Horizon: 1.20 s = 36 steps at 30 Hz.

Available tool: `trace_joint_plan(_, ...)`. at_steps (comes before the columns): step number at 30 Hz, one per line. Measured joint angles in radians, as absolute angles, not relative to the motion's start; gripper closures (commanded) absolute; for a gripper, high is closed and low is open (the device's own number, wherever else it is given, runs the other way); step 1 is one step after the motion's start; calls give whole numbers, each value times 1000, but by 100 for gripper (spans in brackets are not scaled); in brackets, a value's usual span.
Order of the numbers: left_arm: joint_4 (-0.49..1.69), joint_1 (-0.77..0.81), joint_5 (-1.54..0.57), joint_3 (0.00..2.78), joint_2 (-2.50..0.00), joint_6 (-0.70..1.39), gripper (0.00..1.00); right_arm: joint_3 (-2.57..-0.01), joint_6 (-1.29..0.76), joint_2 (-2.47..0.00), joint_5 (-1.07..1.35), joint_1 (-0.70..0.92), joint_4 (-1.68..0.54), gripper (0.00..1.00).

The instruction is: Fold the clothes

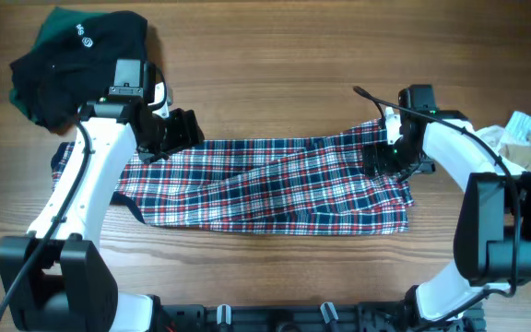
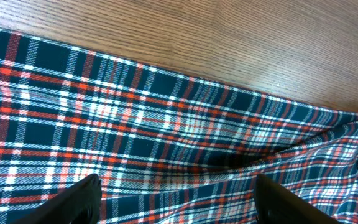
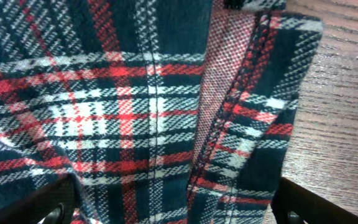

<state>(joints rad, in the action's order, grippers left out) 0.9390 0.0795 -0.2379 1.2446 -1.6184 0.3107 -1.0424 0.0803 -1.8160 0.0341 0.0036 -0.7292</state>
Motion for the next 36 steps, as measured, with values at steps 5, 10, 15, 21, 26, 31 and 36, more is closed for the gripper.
trace_joint_plan(5, 939, 80, -238, 1245, -1618, 311, 21, -1043, 80, -1817, 41, 3, -731, 5)
trace_joint_plan(10, 940, 80, -238, 1245, -1618, 311, 21, -1045, 88, -1818, 63, -2, -725, 22)
trace_joint_plan(15, 946, 80, -210, 1245, -1618, 311, 16, -1054, 80, -1820, 102, -1, -727, 0)
trace_joint_plan(21, 1007, -30, -40, 1245, -1618, 336, 14, -1056, 76, -1820, 108, 1, -727, 0)
trace_joint_plan(26, 980, -302, -39, 1245, -1618, 381, 15, -1056, 31, -1820, 108, 1, -720, 0)
trace_joint_plan(31, 964, -501, -134, 1238, -1668, 372, 11, -1057, -35, -1820, 108, 1, -718, 0)
trace_joint_plan(36, 906, -605, -223, 1217, -1740, 347, 11, -1059, -50, -1820, 109, 1, -749, 0)
